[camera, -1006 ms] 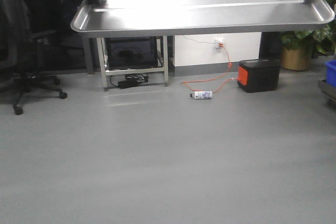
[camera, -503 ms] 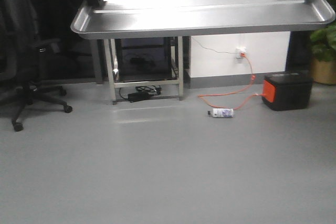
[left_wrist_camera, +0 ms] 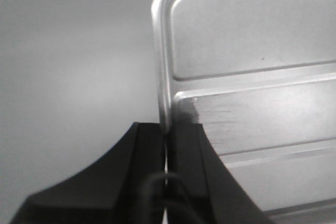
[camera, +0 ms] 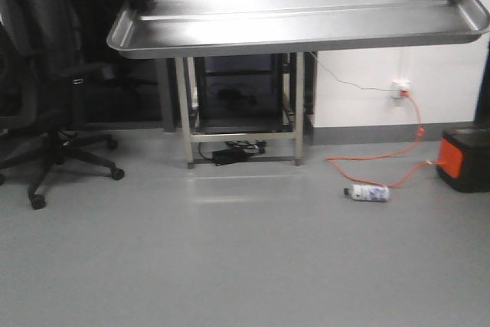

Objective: Grab silver tray and place in blue box
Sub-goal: 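Keep holding the tray while the base drives to the blue bin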

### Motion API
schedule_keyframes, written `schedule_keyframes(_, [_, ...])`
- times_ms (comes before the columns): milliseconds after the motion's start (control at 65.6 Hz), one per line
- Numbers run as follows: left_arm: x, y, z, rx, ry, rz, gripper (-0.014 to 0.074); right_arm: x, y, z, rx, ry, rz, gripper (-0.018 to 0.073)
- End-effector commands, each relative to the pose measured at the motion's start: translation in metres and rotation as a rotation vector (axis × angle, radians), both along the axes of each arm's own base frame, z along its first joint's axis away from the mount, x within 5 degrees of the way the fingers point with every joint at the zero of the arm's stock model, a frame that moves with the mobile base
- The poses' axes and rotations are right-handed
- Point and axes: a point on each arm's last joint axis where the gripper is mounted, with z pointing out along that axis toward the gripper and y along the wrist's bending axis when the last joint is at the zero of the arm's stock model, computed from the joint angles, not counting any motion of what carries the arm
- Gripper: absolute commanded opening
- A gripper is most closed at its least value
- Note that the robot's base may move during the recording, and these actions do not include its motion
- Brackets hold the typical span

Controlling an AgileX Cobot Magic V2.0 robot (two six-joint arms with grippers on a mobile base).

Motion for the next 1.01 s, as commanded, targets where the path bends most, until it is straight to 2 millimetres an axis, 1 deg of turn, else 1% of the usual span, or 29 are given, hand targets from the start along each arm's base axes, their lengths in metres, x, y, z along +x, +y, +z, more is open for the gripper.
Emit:
schedule_keyframes(0, [-0.0086,0.0030,0.0180,-0.027,-0.045,-0.046,-0.0105,0.0001,-0.0035,0.0234,0.022,-0.152,0.019,0.0057])
schedule_keyframes(991, [-0.0084,0.0029,0.0177,-0.027,-0.045,-0.046,-0.0105,0.0001,-0.0035,0.0234,0.022,-0.152,0.019,0.0057])
